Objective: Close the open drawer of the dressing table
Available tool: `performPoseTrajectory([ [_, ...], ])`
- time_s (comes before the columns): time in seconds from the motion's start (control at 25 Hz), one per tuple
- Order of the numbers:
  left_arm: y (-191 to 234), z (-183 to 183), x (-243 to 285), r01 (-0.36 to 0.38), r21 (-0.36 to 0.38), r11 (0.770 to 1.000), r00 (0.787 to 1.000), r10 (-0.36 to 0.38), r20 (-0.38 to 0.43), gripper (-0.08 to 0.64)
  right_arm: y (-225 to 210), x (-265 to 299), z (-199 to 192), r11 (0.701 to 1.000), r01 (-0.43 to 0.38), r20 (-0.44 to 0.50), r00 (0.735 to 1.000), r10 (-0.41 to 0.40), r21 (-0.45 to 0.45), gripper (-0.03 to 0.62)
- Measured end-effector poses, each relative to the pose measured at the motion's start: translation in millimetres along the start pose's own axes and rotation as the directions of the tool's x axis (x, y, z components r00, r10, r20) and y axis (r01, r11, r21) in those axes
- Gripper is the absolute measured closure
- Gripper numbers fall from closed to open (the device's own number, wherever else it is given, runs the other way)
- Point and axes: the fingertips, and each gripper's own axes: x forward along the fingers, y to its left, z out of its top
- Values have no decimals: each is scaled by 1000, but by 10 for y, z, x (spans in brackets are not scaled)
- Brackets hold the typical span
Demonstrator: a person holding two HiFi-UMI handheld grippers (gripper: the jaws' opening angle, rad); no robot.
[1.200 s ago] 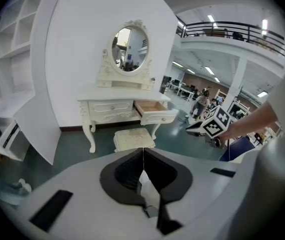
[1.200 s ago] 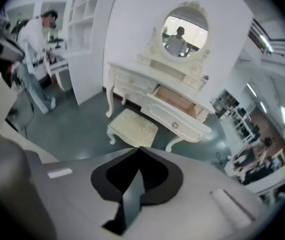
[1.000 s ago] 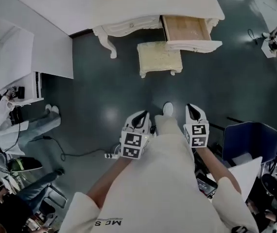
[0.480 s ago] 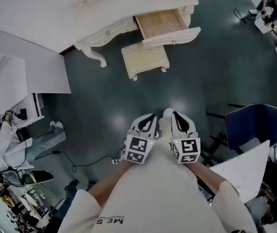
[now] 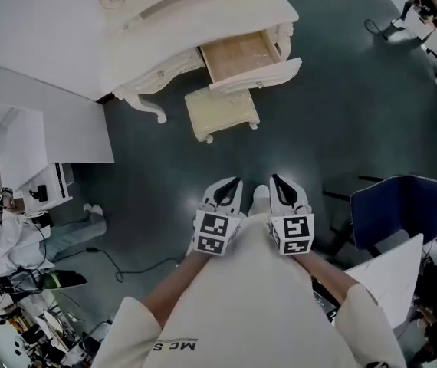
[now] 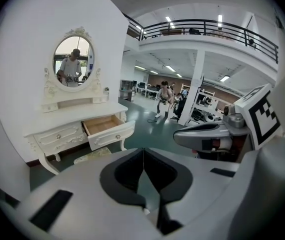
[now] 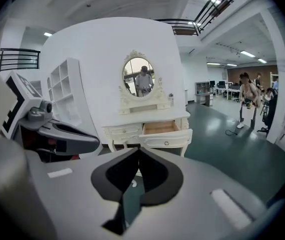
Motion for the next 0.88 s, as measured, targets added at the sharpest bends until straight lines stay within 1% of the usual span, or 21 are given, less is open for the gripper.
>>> performPoseTrajectory([
  [0.24,-91,220,314,10,1,1000,1000,-10,-8,551,-411,47,12,999,22,-23,1000,-21,41,591],
  [0.44,-105,368,599,43,46,998,999,-42,-20,551,-655,209,123,997,46,-16,999,-45,56,591],
  [0.52,-41,451,705,47,59,997,999,-46,-14,551,-714,306,190,997,53,-7,999,-53,58,591],
  [0.64,94,570,856,61,54,997,998,-60,-9,551,-729,485,302,998,55,-9,998,-55,34,591],
  [0.76,278,724,978,82,56,995,997,-82,-9,551,-721,675,445,998,63,-10,998,-63,15,591],
  [0.88,516,920,1098,101,61,993,995,-101,-1,551,-747,923,611,996,81,-16,997,-80,23,591],
])
